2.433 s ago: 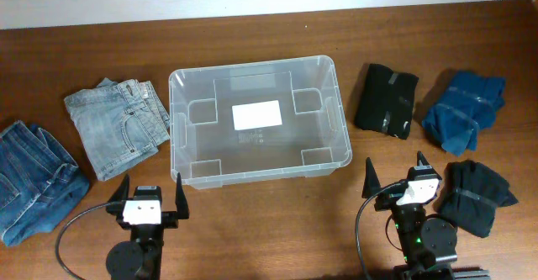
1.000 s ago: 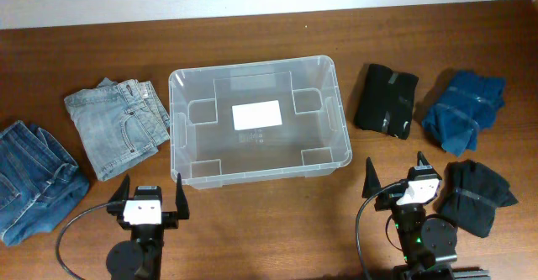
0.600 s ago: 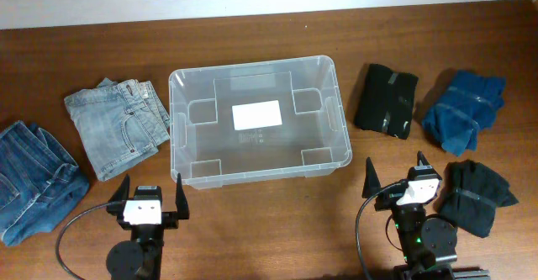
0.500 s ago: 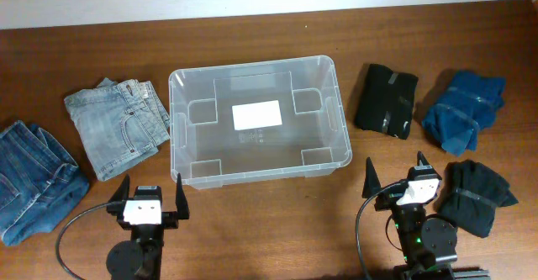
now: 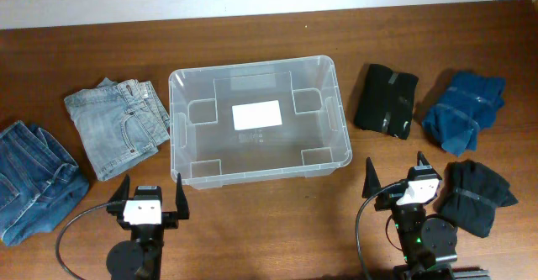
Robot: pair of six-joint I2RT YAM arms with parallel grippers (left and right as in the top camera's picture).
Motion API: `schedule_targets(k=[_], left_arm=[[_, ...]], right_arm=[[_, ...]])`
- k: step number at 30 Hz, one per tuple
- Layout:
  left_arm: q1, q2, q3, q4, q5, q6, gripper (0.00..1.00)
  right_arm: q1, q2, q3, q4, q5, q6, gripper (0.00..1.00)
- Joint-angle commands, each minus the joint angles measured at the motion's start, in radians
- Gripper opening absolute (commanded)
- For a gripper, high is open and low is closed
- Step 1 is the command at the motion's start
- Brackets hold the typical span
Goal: Pack container
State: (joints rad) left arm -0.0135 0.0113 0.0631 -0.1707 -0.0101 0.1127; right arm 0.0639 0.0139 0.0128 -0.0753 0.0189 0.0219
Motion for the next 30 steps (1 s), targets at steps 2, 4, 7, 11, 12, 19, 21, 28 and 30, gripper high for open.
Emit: schedule_targets(k=[2, 4, 7, 11, 12, 19, 21, 28, 30], left_arm=[[0.007, 0.001, -0.014, 0.002, 0.007, 0.016, 0.99], [0.007, 0.001, -0.014, 0.009, 0.007, 0.016, 0.99], [0.007, 0.0, -0.013, 0.071, 0.078, 0.016, 1.0], [0.007, 0.003, 0.085, 0.07, 0.197, -0.008, 0.99], [0.007, 0.008, 0.126, 0.038, 0.194, -0.006, 0.99], [0.008, 0.188, 0.497, -0.088, 0.033, 0.042, 0.99], [0.008, 0.283, 0.608, -0.127, 0.032, 0.068, 0.99], [0.008, 0.803, 1.195, -0.444, 0.066, 0.178, 1.0], [0.008, 0.934, 1.365, -0.569, 0.066, 0.189, 0.99]], right_arm=[[-0.007, -0.008, -0.007, -0.003, 0.016, 0.001, 0.99], [-0.007, -0.008, -0.007, -0.003, 0.016, 0.001, 0.98], [-0.007, -0.008, -0.007, -0.003, 0.016, 0.001, 0.98], [-0.007, -0.008, -0.007, -0.003, 0.016, 0.001, 0.98], [-0.007, -0.008, -0.007, -0.003, 0.016, 0.001, 0.99], [-0.007, -0.008, -0.007, -0.003, 0.016, 0.001, 0.98], [-0.007, -0.008, -0.007, -0.003, 0.016, 0.001, 0.99], [-0.007, -0.008, -0.007, -0.003, 0.016, 0.001, 0.98], [-0.007, -0.008, -0.007, -0.003, 0.016, 0.001, 0.99]])
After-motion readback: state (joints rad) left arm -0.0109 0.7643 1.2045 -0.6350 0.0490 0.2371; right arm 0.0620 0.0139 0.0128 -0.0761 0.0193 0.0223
